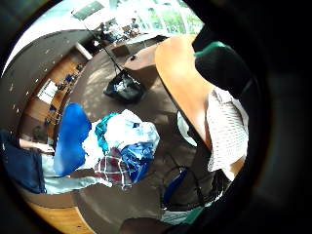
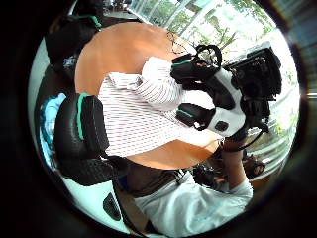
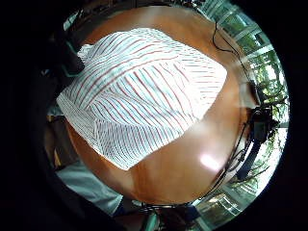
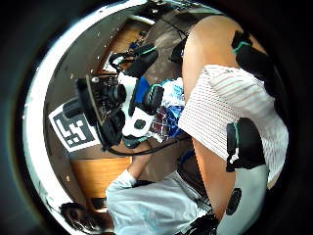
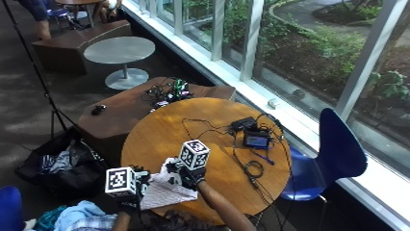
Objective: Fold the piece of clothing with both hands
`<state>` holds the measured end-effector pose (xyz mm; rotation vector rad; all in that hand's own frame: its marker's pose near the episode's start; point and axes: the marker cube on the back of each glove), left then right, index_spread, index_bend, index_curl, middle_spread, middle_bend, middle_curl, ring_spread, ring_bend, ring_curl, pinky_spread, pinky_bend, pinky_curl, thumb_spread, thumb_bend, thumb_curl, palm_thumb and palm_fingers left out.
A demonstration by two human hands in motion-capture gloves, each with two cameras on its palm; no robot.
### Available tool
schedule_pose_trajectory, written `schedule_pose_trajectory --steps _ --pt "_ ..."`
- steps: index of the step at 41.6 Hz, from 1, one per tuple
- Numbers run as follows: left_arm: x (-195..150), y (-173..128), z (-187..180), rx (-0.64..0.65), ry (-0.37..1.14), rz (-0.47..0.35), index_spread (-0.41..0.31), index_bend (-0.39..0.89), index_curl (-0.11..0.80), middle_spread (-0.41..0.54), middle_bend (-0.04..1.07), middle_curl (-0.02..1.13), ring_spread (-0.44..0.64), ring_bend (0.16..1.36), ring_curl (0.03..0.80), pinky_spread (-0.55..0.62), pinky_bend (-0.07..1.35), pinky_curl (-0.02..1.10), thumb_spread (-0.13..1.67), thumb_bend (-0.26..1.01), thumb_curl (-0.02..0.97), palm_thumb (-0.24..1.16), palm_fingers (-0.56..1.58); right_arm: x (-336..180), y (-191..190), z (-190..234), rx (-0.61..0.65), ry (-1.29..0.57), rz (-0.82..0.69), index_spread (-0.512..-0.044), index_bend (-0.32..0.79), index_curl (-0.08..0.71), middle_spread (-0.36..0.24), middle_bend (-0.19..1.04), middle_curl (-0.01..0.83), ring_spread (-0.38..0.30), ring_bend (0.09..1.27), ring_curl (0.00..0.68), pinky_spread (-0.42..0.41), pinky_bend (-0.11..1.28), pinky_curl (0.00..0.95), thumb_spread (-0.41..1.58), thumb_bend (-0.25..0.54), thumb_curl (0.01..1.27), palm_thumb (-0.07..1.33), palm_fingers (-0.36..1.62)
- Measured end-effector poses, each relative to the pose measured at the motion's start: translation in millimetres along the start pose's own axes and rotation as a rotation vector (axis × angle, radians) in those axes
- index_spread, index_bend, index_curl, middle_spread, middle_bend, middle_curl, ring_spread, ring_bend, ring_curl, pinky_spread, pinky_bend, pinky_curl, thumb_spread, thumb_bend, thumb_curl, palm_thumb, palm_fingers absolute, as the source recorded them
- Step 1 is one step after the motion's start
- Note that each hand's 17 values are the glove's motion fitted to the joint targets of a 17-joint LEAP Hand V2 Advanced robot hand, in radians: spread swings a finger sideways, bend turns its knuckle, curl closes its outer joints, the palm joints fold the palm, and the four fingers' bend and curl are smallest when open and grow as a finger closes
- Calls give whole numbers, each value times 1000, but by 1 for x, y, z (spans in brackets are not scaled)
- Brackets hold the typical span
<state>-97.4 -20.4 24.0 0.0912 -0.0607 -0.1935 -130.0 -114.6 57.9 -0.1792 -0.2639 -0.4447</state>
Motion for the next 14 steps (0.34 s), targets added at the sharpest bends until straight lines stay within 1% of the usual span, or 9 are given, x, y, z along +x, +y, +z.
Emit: schedule_pose_trajectory --steps 2,4,5,8,11,14 --pt "6 -2 -1 18 2 14 -190 145 364 -197 169 365 -118 420 358 121 260 424 1382 -5 343 537 750 19 5 -3 27 84 33 -287 143 269 -134 175 441 -162 510 417 -184 566 374 813 -8 550 1142 777" --pt "12 -4 -2 25 0 25 -189 145 363 -197 169 365 -118 420 358 121 261 424 1380 -6 344 540 750 29 14 -14 73 180 85 -284 177 285 -111 185 441 -123 447 402 -125 523 365 877 -23 539 1107 703" --pt "15 -4 -2 25 -1 32 -189 146 363 -197 169 365 -118 420 358 121 261 424 1379 -6 345 541 750 33 18 -19 96 230 110 -279 177 291 -104 180 439 -113 443 405 -104 513 362 902 -20 535 1101 702" --pt "24 -5 -4 16 -3 57 -188 146 362 -197 169 365 -118 420 358 120 262 424 1377 -7 347 542 750 44 28 -31 140 344 166 -282 169 296 -83 183 432 -77 390 383 -28 477 343 980 -27 521 1059 660" --pt "35 -6 -6 5 6 90 -188 146 361 -197 169 365 -118 420 357 120 263 424 1375 -7 348 544 750 50 37 -39 142 378 185 -291 172 307 -77 173 423 -38 338 369 39 463 338 1051 -26 510 1018 592" --pt "40 -6 -5 -3 -1 103 -187 142 359 -197 171 365 -119 420 357 120 265 424 1374 -8 349 545 747 51 43 -44 135 352 196 -301 193 322 -72 162 411 -6 289 353 102 433 329 1104 -18 502 998 531"
